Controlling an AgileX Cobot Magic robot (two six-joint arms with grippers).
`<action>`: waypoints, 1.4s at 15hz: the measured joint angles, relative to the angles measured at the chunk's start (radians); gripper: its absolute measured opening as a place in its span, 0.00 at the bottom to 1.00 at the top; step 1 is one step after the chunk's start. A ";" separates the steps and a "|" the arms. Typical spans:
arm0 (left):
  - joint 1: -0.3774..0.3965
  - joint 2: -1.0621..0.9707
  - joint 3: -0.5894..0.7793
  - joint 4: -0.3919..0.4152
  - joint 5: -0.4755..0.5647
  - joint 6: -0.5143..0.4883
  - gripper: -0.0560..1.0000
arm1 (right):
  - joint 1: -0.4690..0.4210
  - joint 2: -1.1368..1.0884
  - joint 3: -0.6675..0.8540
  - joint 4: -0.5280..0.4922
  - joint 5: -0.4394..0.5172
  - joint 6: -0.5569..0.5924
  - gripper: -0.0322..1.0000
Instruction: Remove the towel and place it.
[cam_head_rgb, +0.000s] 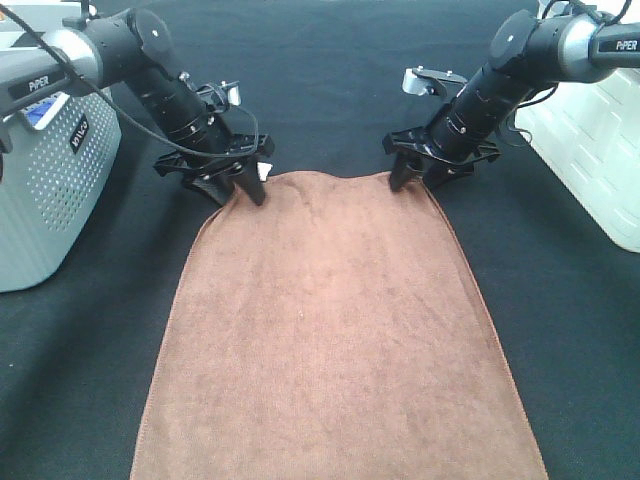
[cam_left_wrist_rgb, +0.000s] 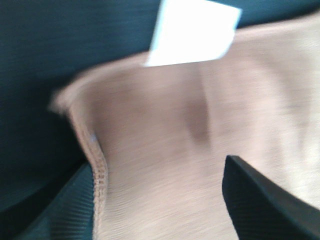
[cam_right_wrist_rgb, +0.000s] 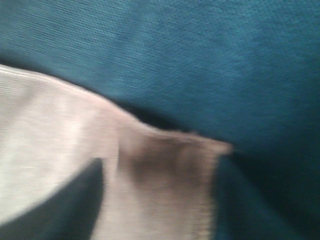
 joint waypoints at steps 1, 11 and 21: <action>0.000 0.001 0.000 0.028 0.000 -0.003 0.37 | 0.000 0.001 0.000 -0.030 -0.007 0.020 0.47; -0.011 0.031 -0.179 0.229 0.039 -0.022 0.06 | 0.010 -0.010 -0.053 -0.146 -0.005 0.065 0.04; -0.008 0.031 -0.356 0.292 -0.137 0.021 0.06 | 0.011 -0.010 -0.229 -0.171 -0.182 0.093 0.04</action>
